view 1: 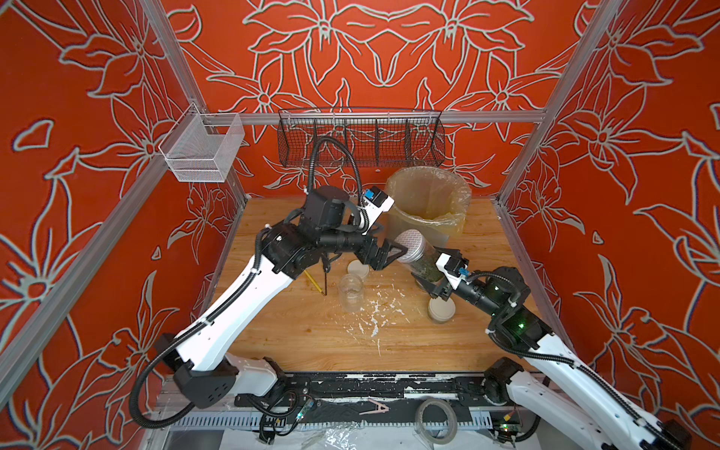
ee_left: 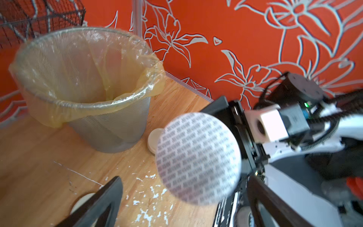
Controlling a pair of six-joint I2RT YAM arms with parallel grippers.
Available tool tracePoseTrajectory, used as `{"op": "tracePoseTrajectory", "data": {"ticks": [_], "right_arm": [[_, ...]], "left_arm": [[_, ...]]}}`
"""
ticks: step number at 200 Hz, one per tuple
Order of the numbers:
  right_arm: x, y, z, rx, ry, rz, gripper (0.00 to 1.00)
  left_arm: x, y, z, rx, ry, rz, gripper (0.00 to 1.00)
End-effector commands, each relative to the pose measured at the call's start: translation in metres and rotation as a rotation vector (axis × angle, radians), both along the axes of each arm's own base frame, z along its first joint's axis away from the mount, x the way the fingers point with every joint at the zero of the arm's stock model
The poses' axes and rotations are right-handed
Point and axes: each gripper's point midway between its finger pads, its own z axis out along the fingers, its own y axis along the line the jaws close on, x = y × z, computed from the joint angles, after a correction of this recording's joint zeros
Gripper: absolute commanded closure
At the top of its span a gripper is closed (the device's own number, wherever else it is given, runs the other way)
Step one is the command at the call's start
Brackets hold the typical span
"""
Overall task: Empty moldy tea leaves from jars
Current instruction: Unscrew the lid from the jar.
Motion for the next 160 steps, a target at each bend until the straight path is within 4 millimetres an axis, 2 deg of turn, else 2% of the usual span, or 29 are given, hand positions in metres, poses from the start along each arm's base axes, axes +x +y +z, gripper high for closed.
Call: {"op": "tracePoseTrajectory", "data": {"ticks": [1,17,45,106,160], "right_arm": [[-0.013,0.006,0.008,0.020,-0.020,0.069,0.50],[-0.016,0.009,0.008,0.015,-0.014,0.098,0.50],[-0.023,0.014,0.010,0.008,-0.018,0.151,0.50],[-0.030,0.018,0.013,-0.002,-0.014,0.196,0.50],[-0.031,0.020,0.017,0.005,-0.018,0.214,0.51]], "left_arm": [[-0.019,0.002,0.009,0.035,-0.283,-0.167,0.03],[-0.028,-0.001,0.009,0.025,-0.326,-0.231,0.03],[-0.034,-0.011,0.009,0.016,-0.305,-0.325,0.03],[-0.026,-0.025,-0.008,0.023,-0.322,-0.386,0.03],[-0.020,-0.033,-0.027,0.050,-0.238,-0.410,0.03]]}}
